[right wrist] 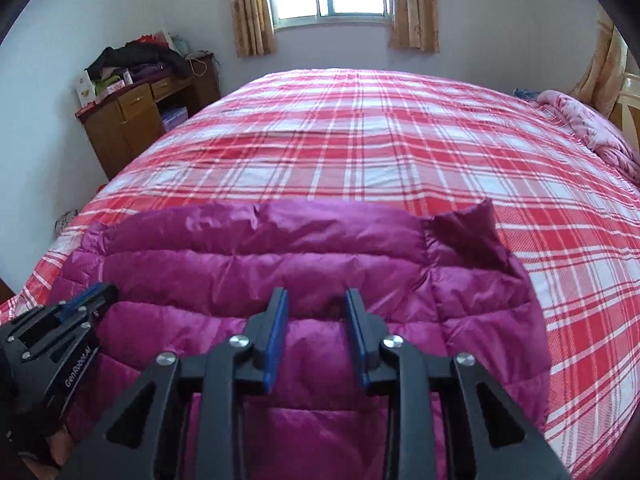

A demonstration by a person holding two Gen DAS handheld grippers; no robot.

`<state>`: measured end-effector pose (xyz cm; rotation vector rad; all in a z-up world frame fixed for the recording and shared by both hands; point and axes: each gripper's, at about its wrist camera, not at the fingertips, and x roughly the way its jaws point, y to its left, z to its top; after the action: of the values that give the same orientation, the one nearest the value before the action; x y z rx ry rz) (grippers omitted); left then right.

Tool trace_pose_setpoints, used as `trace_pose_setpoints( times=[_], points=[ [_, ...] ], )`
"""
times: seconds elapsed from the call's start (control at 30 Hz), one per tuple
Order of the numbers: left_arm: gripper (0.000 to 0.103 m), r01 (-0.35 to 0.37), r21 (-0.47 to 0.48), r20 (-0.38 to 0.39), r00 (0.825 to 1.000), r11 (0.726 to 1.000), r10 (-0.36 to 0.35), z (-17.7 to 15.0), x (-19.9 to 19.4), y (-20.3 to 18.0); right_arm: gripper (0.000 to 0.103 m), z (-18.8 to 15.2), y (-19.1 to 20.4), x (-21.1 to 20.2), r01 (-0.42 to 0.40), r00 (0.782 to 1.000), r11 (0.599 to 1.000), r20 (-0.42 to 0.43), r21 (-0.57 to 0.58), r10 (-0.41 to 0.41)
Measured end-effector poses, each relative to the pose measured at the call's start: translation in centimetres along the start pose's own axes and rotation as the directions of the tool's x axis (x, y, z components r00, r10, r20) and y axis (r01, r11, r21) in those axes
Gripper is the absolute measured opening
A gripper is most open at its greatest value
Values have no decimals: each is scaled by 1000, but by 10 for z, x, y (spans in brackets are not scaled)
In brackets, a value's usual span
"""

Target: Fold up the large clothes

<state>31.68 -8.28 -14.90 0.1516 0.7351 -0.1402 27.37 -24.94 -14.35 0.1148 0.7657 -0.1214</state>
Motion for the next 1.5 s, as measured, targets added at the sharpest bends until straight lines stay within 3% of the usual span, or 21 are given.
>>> trace_pose_setpoints(
  times=[0.2,0.33,0.67,0.8,0.93,1.0,1.03,1.07,1.1,1.23,1.3,1.5],
  points=[
    [8,-10,11,-9,1000,1000,10,-6,17,-4,31,-7,6,15,68,998,997,17,-42,-67],
    [8,21,-19,-29,999,1000,-21,-7,23,2,31,-9,4,18,66,998,997,21,-42,-65],
    [8,-17,7,-34,999,1000,17,-7,22,-5,30,-12,9,19,108,994,991,27,-75,-106],
    [8,70,-26,-29,997,997,-71,-8,-1,15,31,-13,11,20,117,993,990,28,-83,-115],
    [8,43,-131,47,998,990,-37,-13,-45,64,31,-12,12,20,122,992,989,30,-86,-120],
    [14,22,-181,52,999,983,-13,-19,-53,84,31,-12,13,20,125,992,988,31,-88,-123],
    [30,25,-225,38,999,974,-17,-24,-53,97,31,-12,14,21,125,992,988,31,-87,-123],
    [57,33,-258,23,999,966,-28,-29,-50,105,31,-12,14,21,124,992,989,31,-86,-122],
    [74,40,-289,16,999,956,-37,-35,-47,112,31,-12,14,21,125,992,988,31,-88,-122],
    [77,63,-378,-64,994,924,-94,-56,-24,117,31,-12,15,21,132,991,987,31,-94,-129],
    [80,73,-402,-61,993,913,-106,-61,-19,120,31,-11,14,22,128,992,988,31,-92,-126],
    [80,12,-293,-76,997,956,-35,-55,-36,112,31,-6,8,4,101,994,993,43,-61,-98]
  ],
)
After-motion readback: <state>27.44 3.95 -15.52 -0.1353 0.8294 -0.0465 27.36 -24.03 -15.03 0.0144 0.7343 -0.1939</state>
